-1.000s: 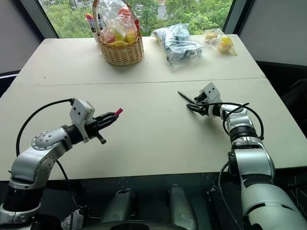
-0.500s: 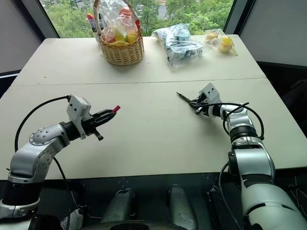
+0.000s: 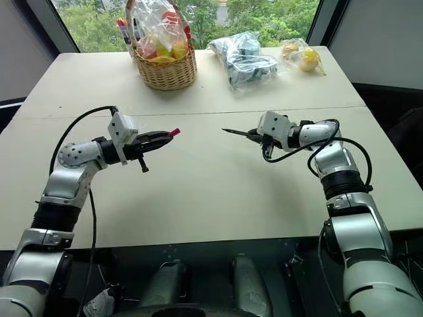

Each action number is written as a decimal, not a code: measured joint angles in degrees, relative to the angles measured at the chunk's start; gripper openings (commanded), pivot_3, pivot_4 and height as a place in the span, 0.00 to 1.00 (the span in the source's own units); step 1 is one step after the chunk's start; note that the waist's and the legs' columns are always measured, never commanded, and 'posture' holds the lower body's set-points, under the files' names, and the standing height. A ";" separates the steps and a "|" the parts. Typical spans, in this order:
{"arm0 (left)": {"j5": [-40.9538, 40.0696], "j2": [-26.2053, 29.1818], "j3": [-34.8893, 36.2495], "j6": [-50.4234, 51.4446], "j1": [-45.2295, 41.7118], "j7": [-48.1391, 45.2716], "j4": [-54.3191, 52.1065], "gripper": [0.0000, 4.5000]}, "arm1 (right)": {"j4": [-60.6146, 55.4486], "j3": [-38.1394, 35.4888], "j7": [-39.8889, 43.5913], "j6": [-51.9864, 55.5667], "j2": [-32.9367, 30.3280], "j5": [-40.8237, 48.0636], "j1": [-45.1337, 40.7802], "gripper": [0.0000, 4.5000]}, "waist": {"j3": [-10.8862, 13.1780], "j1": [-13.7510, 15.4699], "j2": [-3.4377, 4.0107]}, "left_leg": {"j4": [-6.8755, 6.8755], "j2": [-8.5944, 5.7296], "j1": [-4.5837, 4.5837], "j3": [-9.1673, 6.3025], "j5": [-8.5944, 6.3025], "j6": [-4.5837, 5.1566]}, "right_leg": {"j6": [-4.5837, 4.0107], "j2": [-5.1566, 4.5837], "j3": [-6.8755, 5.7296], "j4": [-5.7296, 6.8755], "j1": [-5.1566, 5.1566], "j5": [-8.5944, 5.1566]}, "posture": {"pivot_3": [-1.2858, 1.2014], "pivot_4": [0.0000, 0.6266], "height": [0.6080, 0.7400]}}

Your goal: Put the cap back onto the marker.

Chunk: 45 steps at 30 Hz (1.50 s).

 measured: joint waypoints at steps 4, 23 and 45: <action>2.47 -1.67 -0.70 -11.46 -3.28 -2.63 10.02 0.00 | -4.24 1.57 1.25 1.51 0.00 -0.34 0.05 0.01 | 0.00 0.17 0.00 | 0.02 0.00 -0.04 0.00 0.00 0.00 | 0.00 -0.01 0.00 0.01 -0.03 0.00 | 0.52 0.24 1.00; -1.33 -3.99 -0.02 -7.15 -7.74 -12.51 16.10 0.00 | -11.74 3.26 6.38 6.01 -0.56 -0.17 0.05 0.01 | 0.00 0.13 0.00 | 0.03 -0.01 -0.05 -0.03 0.00 0.01 | 0.02 0.02 -0.01 0.05 -0.04 0.01 | 0.52 0.24 1.00; 0.31 -3.35 -0.76 -7.23 -7.63 -17.85 14.30 0.00 | -14.64 3.31 12.40 9.49 -0.99 2.44 -3.25 0.01 | 0.00 0.15 0.00 | 0.03 0.00 -0.05 -0.04 0.00 0.01 | 0.02 0.02 -0.02 0.06 -0.04 0.00 | 0.52 0.24 1.00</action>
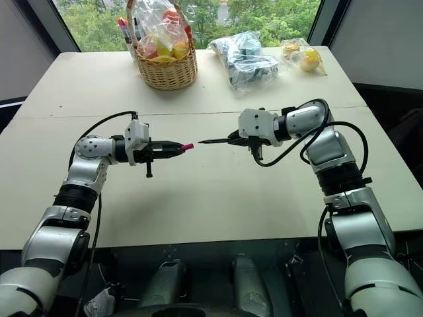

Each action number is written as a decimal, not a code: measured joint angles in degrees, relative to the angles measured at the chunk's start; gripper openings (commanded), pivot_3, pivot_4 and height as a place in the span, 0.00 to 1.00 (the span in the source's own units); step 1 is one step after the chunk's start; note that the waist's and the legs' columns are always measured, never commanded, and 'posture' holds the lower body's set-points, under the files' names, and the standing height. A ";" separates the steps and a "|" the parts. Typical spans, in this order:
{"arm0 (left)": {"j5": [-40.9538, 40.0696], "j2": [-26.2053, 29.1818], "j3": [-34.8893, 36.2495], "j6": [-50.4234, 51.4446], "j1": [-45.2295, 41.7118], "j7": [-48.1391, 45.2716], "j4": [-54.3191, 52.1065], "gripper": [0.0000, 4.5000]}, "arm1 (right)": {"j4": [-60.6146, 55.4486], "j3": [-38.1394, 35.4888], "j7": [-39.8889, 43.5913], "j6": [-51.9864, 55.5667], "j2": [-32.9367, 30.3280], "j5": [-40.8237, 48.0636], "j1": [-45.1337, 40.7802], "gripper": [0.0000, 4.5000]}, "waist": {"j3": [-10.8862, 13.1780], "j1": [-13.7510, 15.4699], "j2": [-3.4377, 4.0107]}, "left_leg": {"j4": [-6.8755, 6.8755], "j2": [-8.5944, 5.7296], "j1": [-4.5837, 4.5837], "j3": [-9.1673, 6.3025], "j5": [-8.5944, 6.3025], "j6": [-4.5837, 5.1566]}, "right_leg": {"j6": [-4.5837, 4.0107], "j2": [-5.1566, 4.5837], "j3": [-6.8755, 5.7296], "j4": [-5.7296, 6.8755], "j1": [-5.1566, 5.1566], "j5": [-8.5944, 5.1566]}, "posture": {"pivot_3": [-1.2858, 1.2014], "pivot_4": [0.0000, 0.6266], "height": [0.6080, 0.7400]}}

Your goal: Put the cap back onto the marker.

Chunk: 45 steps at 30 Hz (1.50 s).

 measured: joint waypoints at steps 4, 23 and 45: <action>0.69 0.05 0.00 0.00 0.00 0.00 0.00 0.00 | -0.01 0.04 0.68 0.30 -0.01 0.06 0.00 0.01 | 0.00 -0.01 0.00 | 0.00 0.00 0.00 0.00 0.00 0.00 | 0.00 0.00 0.00 0.00 0.00 0.00 | 0.52 0.24 1.00; 1.67 0.04 0.01 -0.18 -0.01 0.12 0.07 0.00 | -2.70 0.10 1.36 2.19 0.02 0.48 0.55 0.01 | 0.00 0.00 0.00 | 0.00 0.00 0.00 0.00 0.00 0.00 | 0.00 0.00 0.00 0.01 0.00 0.00 | 0.52 0.24 1.00; 1.94 -0.32 0.00 0.04 -0.03 0.56 -0.48 0.00 | -3.70 1.21 1.32 3.27 0.07 0.70 1.33 0.01 | 0.00 0.01 0.00 | 0.01 0.00 0.00 0.00 0.00 0.00 | 0.00 0.00 0.00 0.03 0.00 0.00 | 0.52 0.24 1.00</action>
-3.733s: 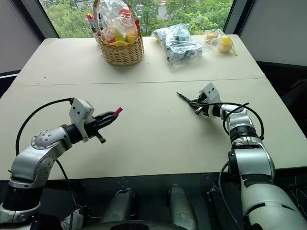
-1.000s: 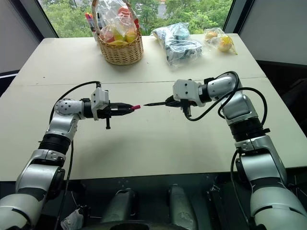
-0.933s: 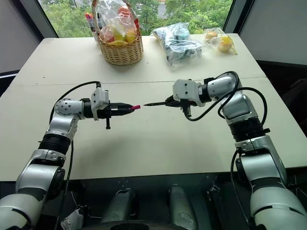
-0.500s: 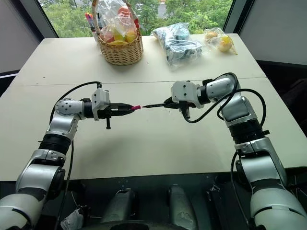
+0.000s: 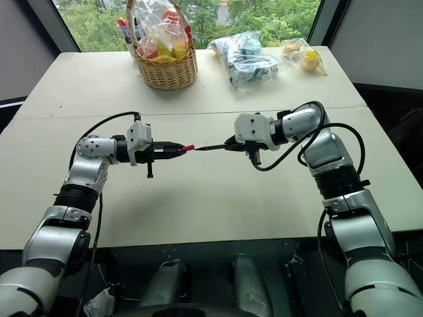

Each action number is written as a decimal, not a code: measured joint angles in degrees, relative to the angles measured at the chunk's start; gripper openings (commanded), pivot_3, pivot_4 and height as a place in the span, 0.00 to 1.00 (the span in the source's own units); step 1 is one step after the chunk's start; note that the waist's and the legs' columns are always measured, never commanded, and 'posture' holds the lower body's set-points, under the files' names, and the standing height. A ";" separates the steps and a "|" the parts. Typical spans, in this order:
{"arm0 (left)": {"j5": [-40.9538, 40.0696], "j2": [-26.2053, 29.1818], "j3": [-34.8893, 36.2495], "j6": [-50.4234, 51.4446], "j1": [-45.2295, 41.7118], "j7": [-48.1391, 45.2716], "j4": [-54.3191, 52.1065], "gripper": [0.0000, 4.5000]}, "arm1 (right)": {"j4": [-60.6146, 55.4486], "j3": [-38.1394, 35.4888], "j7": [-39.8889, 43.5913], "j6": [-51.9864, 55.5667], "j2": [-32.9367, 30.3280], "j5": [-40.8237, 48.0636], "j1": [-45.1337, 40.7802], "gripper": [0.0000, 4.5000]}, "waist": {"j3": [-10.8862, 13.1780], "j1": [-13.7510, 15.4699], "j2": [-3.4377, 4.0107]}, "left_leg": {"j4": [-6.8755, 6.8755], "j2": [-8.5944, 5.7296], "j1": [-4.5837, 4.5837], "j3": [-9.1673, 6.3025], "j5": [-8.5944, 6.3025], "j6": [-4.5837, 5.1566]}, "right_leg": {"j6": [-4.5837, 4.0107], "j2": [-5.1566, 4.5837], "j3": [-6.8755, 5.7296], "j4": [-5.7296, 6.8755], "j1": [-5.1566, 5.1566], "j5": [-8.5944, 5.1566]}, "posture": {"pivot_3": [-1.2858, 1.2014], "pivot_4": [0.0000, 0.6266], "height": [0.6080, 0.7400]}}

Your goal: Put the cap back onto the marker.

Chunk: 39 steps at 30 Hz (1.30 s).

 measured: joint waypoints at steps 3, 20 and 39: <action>0.00 0.00 -0.01 -0.01 0.00 -0.17 0.00 0.00 | 0.00 0.01 0.01 0.12 0.00 0.00 0.00 0.01 | 0.00 0.00 0.00 | 0.00 0.00 0.00 0.00 0.00 0.00 | 0.00 0.00 0.00 0.00 0.00 0.00 | 0.52 0.24 1.00; 0.30 0.22 -2.05 -0.95 0.01 -0.85 0.00 0.00 | 0.06 0.10 0.55 0.13 -0.40 -0.03 -0.07 0.01 | 0.00 0.00 0.00 | 0.01 0.00 0.00 0.00 0.00 0.00 | 0.00 0.00 0.00 0.01 0.00 0.00 | 0.52 0.24 1.00; 0.33 0.27 -2.10 -2.12 0.01 1.05 -0.09 0.00 | 0.04 0.37 0.79 1.40 0.45 -0.06 -0.07 0.01 | 0.00 -0.02 0.00 | 0.00 0.00 0.00 0.00 0.00 0.00 | 0.00 0.00 0.00 0.01 -0.01 0.00 | 0.52 0.24 1.00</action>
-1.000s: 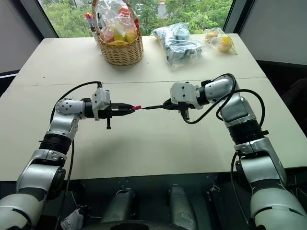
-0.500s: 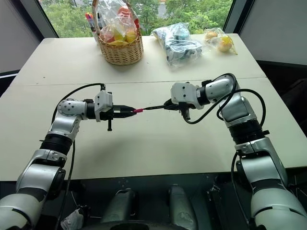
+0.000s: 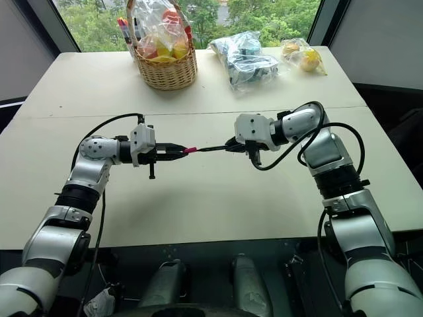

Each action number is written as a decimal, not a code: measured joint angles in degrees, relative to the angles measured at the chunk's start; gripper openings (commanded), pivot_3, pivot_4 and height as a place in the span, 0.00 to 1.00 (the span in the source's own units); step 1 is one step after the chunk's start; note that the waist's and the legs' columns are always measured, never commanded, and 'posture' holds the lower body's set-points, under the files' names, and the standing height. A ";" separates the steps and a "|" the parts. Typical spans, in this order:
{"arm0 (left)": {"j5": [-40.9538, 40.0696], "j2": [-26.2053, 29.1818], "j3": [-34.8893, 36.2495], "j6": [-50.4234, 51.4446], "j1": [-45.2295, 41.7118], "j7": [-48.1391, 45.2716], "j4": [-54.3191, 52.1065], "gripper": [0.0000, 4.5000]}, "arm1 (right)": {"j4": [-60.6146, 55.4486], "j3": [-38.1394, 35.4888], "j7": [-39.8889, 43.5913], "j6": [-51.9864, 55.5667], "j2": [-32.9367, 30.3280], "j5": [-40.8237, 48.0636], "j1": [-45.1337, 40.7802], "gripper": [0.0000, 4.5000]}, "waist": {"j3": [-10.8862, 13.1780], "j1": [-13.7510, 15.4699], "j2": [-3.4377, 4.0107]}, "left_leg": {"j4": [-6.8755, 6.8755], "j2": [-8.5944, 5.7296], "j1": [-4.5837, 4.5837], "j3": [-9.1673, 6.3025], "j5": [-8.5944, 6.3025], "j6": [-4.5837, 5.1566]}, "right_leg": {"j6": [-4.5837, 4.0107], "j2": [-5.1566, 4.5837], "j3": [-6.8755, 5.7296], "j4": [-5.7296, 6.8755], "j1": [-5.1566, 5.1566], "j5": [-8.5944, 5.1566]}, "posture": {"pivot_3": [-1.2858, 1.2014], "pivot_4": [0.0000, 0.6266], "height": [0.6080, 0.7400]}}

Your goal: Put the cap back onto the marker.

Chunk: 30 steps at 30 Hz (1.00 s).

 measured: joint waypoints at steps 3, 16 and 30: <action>0.00 0.26 -0.01 0.06 0.09 -0.65 -0.42 0.00 | 0.00 0.07 -0.11 0.07 0.11 0.00 -0.07 0.01 | 0.00 0.03 0.00 | 0.00 0.00 0.00 0.00 0.00 0.00 | 0.00 0.00 0.00 0.00 0.00 0.00 | 0.52 0.24 1.00; 2.05 0.86 -1.27 -4.45 0.29 -1.12 -0.69 0.00 | 0.00 0.90 0.66 1.26 1.10 0.02 -0.75 0.01 | 0.00 0.03 0.00 | 0.01 0.00 0.00 0.00 0.00 0.00 | 0.00 0.00 0.00 0.02 -0.01 0.00 | 0.52 0.24 1.00; 3.04 -0.29 -1.33 -8.97 0.06 2.20 1.66 0.00 | -1.22 0.81 0.97 6.99 1.34 0.41 -0.84 0.01 | 0.00 0.06 0.00 | 0.02 0.00 0.00 -0.01 0.00 0.00 | 0.00 0.00 0.00 0.04 -0.01 0.00 | 0.52 0.24 1.00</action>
